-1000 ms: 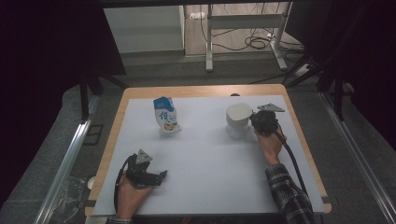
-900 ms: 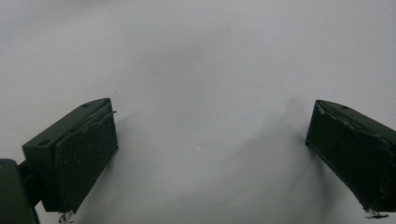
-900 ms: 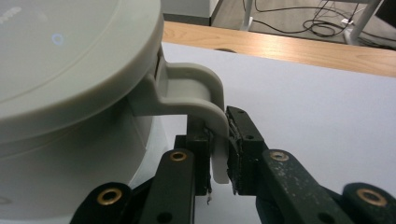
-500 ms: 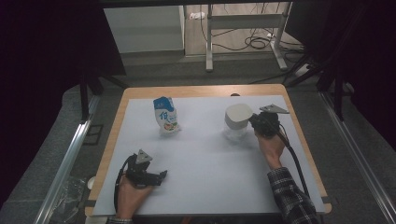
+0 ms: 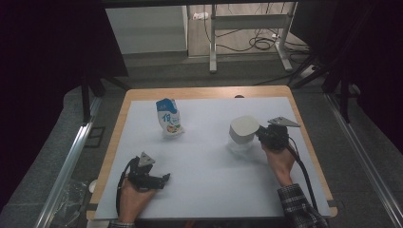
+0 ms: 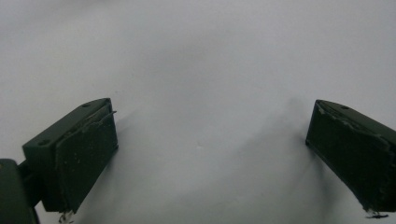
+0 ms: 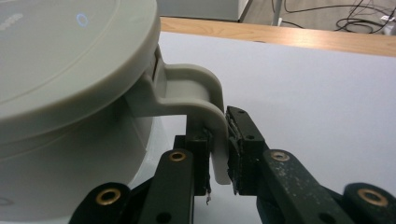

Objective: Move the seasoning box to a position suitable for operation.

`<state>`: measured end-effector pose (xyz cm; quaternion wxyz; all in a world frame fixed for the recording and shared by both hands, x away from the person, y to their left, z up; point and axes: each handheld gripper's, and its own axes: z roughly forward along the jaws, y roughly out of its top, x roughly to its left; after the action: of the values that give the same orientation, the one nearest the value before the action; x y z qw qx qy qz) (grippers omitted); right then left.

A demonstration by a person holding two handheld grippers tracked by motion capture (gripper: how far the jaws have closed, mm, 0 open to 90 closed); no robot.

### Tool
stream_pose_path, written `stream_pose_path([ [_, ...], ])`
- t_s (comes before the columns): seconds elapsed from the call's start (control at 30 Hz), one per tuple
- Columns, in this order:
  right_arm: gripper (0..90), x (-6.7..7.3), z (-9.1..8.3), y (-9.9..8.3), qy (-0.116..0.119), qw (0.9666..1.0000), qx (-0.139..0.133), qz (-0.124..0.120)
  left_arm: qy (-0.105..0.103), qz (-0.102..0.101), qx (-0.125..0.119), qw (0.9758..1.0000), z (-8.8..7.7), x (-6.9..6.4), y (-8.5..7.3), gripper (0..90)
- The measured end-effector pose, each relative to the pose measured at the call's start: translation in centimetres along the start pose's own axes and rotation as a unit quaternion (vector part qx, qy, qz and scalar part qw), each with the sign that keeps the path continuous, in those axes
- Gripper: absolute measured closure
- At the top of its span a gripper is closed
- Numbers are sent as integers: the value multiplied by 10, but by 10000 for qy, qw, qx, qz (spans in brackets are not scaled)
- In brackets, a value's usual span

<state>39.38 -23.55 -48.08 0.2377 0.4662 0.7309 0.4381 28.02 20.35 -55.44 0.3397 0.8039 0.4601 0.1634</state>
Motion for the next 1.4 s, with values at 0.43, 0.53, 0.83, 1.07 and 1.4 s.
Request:
stream_pose_path([
  [0.43,796,25,-18,-19,345,9994,-2,-45,3,0,-1,10000,0,0,0,21],
  [0.53,795,33,-19,-23,408,9992,5,-52,3,0,-1,10000,0,0,0,21],
  [0.83,793,49,-16,-33,422,9989,45,-179,3,1,-1,10000,0,0,0,21],
  [1.07,789,51,-13,-40,407,9990,63,-171,3,0,0,10000,0,0,0,21],
  [1.4,761,46,-14,-43,567,9983,72,-132,5,2,-1,10000,0,0,0,21],
])
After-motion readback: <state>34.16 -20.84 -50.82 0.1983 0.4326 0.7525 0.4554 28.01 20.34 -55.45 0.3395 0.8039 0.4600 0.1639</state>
